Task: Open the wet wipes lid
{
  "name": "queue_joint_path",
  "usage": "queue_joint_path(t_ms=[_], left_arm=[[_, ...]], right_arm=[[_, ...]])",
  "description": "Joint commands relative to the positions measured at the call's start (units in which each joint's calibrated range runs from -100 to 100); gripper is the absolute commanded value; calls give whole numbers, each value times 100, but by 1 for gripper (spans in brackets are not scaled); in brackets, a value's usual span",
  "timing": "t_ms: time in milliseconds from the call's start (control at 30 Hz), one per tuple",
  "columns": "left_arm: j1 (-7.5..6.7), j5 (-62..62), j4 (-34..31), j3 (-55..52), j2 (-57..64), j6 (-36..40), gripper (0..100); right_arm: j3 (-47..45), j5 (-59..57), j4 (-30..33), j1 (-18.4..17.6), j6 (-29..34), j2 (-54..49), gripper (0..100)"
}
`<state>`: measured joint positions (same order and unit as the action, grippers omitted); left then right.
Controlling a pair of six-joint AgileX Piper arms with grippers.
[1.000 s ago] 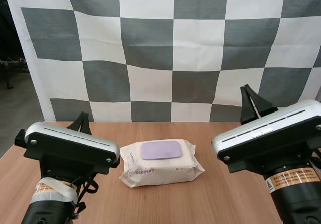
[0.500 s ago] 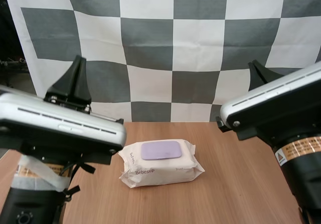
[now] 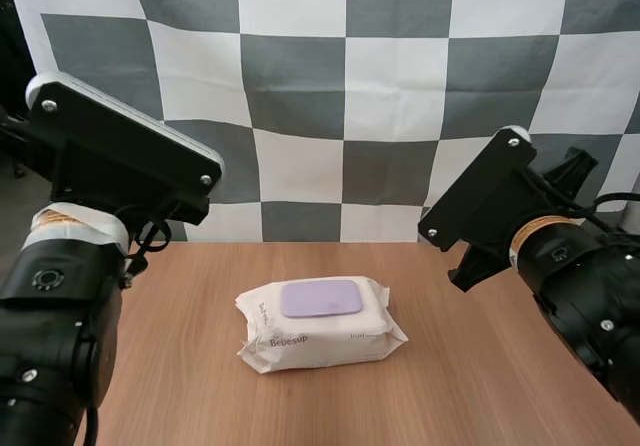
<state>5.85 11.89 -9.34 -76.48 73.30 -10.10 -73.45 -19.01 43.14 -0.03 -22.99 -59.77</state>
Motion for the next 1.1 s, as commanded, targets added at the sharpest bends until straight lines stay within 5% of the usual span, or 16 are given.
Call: queue_joint_path(t_ms=[0, 267, 500, 700, 833, 1067], left_arm=[[-8, -5534, 884, 5, -231, -635, 0], [-8, -6661, 3086, 5, -1055, -2764, 0], [-8, -6982, 4101, 5, -2327, -4016, 0], [55, -7224, 4462, 16, -3370, -4630, 0], [433, -8160, 5409, 42, -3551, -5354, 0], [1481, -10058, 5975, 196, -3564, -6219, 0]], right_arm=[[-3, 24, -1, -65, -67, 579, 0], [-3, -274, -1, -880, -88, 973, 0], [71, -2893, -20, -2131, -88, 1246, 0], [529, -4227, -410, -2236, -69, 1579, 0], [930, -4691, -660, -2287, -80, 1591, 0], [1026, -4434, -806, -2287, -380, 1602, 0]])
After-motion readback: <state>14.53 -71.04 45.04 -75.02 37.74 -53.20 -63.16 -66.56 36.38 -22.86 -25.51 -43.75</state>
